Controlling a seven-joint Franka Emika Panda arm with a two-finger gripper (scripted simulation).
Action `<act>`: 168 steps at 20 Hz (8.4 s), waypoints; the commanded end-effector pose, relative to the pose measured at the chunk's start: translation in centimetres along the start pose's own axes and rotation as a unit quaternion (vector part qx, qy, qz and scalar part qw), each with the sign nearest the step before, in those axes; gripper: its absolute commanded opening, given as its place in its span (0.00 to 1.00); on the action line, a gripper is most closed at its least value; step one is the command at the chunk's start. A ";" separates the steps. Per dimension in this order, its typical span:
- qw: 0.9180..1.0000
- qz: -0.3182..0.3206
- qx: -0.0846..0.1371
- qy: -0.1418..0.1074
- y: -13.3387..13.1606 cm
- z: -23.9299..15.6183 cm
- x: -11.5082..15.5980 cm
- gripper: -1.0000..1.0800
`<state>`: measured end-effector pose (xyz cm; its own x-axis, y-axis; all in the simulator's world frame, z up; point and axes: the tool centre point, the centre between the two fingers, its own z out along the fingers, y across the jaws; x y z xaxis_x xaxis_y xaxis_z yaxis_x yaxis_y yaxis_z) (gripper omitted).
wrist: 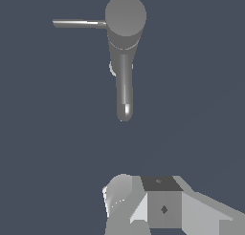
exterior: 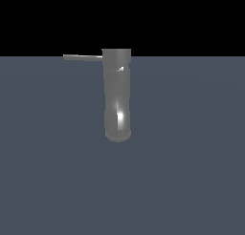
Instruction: Turn on the faucet by rotating a designated handle.
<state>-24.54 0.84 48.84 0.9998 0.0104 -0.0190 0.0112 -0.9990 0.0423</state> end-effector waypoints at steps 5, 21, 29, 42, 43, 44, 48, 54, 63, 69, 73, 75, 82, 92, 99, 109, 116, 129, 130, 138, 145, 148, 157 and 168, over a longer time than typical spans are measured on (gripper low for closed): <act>0.999 0.032 0.012 -0.001 -0.4 0.3 1.6 0.00; 0.980 0.192 0.051 -0.015 -2.8 2.6 8.8 0.00; 0.957 0.283 0.060 -0.027 -4.5 4.6 12.6 0.00; 0.900 0.429 0.059 -0.041 -7.4 8.7 18.4 0.00; 0.895 0.440 0.058 -0.041 -7.7 9.0 18.8 0.00; 0.890 0.451 0.057 -0.042 -7.9 9.4 19.2 0.00; 0.867 0.494 0.052 -0.042 -8.9 10.8 20.8 0.00; 0.829 0.556 0.044 -0.039 -10.4 13.1 23.1 0.00; 0.767 0.640 0.030 -0.026 -12.7 16.6 26.1 0.00; 0.737 0.675 0.025 -0.016 -13.8 18.2 27.3 0.00; 0.724 0.689 0.023 -0.011 -14.2 18.8 27.8 0.00; 0.720 0.693 0.022 -0.009 -14.3 19.0 27.9 0.00; 0.717 0.697 0.022 -0.008 -14.4 19.2 28.1 0.00; 0.717 0.696 0.022 -0.008 -14.2 19.2 25.7 0.00; 0.717 0.696 0.022 -0.008 -14.0 19.3 23.7 0.00; 0.717 0.696 0.022 -0.008 -13.8 19.4 21.0 0.00; 0.717 0.697 0.022 -0.008 -13.5 19.4 19.0 0.00; 0.716 0.697 0.023 -0.007 -11.5 19.5 16.6 0.00; 0.716 0.697 0.023 -0.007 -11.2 19.5 16.3 0.00; 0.717 0.697 0.022 -0.007 -9.0 19.7 14.4 0.00; 0.717 0.697 0.022 -0.008 -7.0 19.8 12.6 0.00; 0.717 0.697 0.022 -0.008 -6.1 19.8 11.9 0.00; 0.719 0.695 0.022 -0.007 -3.5 20.0 11.6 0.00; 0.717 0.696 0.022 -0.008 2.9 20.2 12.2 0.00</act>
<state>-12.78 -0.70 28.54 0.0656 -0.9978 0.0010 -0.9978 -0.0656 -0.0001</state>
